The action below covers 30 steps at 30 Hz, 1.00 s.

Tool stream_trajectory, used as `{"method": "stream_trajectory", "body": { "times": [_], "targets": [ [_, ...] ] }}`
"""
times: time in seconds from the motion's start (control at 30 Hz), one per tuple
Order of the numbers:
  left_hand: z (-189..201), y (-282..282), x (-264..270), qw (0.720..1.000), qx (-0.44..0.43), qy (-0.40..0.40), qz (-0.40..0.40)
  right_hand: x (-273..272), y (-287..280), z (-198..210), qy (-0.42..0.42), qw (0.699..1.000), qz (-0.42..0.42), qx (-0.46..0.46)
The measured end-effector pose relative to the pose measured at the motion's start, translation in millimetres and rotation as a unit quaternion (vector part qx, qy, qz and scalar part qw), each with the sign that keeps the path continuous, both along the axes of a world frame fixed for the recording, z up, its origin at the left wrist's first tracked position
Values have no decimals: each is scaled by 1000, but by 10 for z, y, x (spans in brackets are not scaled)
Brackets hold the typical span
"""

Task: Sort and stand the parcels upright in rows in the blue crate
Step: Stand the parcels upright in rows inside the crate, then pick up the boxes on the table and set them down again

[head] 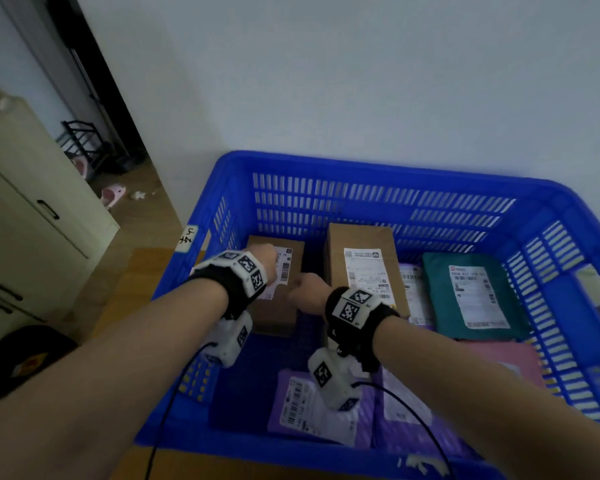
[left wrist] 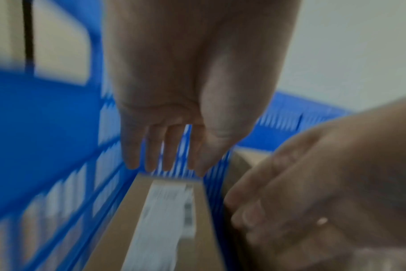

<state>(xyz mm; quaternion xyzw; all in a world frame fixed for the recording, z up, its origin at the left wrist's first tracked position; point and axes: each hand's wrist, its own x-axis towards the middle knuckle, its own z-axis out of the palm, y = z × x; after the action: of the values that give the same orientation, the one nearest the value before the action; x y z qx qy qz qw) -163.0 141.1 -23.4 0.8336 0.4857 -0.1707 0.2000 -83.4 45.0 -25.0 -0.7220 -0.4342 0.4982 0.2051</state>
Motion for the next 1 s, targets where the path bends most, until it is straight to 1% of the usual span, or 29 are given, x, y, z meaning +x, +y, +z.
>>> {"method": "stream_trajectory", "body": {
  "times": [0.07,0.13,0.2,0.27,0.33,0.47,0.6,0.73,0.83,1.0],
  "targets": [
    [230,37,100,999,34,-11,-36,56,-12,125,-48,999,0,22],
    [499,35,183,994,75,-32,-69,150,-3,238,-121,992,1,45],
    [703,47,283,985,118,-63,-110,265,-24,398,-207,976,8,67],
    [896,18,405,976,147,-73,-140,409,-83,600,-274,958,19,79],
    [1076,-34,540,967,169,-86,-172,598,-170,790,-319,944,14,76],
    [1419,-208,879,948,199,-126,-214,1043,-405,1142,-401,913,-32,62],
    [1689,-505,1343,928,219,-159,-258,1509,-780,1485,-444,891,-81,48],
    [1843,-964,1910,907,227,-201,-292,2000,-1293,1729,-472,872,-122,39],
    [1889,-1376,2381,893,226,-222,-320,2391,-1725,1817,-491,858,-151,27],
    [1860,-2156,3162,881,201,-239,-357,3073,-2519,1871,-500,844,-195,0]
  ]
}}
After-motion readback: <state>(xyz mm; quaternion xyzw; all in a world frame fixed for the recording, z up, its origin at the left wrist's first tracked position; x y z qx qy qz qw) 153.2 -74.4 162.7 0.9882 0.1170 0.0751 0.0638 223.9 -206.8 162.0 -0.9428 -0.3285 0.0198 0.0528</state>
